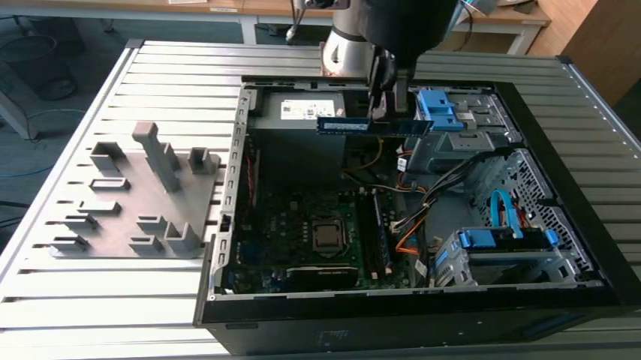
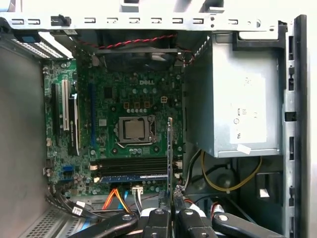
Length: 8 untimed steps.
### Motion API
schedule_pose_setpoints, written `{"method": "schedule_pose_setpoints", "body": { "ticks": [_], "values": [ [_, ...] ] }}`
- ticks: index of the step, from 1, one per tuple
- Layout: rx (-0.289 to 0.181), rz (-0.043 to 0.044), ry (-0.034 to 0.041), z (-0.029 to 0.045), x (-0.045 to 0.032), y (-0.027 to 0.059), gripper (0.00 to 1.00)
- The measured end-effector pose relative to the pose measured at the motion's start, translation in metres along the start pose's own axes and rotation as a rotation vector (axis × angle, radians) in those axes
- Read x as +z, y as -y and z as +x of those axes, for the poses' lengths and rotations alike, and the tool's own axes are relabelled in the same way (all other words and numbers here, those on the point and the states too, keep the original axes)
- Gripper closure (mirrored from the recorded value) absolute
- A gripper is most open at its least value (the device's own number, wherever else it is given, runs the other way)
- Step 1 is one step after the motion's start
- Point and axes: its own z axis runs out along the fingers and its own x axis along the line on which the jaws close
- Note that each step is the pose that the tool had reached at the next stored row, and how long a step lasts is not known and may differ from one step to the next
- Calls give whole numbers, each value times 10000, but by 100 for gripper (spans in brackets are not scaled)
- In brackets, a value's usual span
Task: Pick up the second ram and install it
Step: 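Pick up the second ram and move it above second insertion slot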
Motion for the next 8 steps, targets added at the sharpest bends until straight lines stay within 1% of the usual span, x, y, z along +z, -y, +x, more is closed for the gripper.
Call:
{"method": "schedule_pose_setpoints", "body": {
  "ticks": [8],
  "values": [
    [1,-1,0,28,115,-7,86]
  ]
}}
